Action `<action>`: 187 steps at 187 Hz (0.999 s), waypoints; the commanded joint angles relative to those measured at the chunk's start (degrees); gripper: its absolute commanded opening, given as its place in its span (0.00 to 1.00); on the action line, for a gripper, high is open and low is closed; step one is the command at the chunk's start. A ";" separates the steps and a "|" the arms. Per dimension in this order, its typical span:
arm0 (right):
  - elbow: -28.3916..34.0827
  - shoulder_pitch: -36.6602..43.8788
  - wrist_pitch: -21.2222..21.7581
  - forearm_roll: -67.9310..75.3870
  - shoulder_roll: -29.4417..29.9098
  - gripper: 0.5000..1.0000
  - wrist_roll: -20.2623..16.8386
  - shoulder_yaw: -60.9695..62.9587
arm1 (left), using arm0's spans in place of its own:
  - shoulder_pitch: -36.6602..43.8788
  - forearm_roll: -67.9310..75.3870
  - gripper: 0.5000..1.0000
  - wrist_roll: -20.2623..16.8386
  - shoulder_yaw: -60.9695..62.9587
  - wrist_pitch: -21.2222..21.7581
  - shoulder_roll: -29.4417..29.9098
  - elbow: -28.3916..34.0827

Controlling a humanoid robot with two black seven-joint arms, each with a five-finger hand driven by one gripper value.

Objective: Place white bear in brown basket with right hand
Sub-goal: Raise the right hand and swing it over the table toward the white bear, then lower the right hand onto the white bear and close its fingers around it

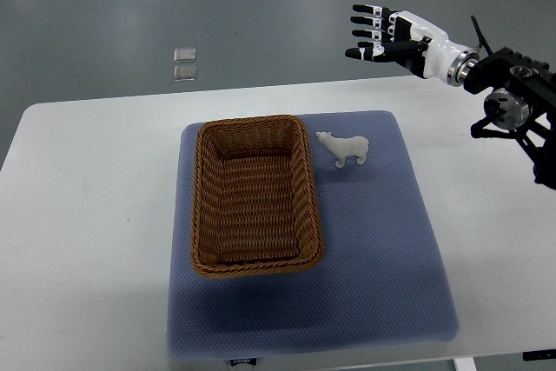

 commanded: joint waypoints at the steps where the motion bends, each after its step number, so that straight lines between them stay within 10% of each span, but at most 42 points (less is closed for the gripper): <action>1: 0.75 8.62 0.46 -7.39 -2.73 0.85 -2.28 -15.20 | -0.33 -0.01 1.00 0.00 0.05 -0.01 0.00 -0.28; 51: 4.70 26.47 2.57 -8.89 -4.84 0.84 -10.11 -39.91 | -0.60 0.08 1.00 -0.09 0.05 -0.01 0.00 -1.42; 187: 5.93 19.09 -6.31 -5.46 -0.10 0.83 -11.25 -41.94 | -0.60 -0.10 1.00 0.00 0.14 0.08 0.00 -0.98</action>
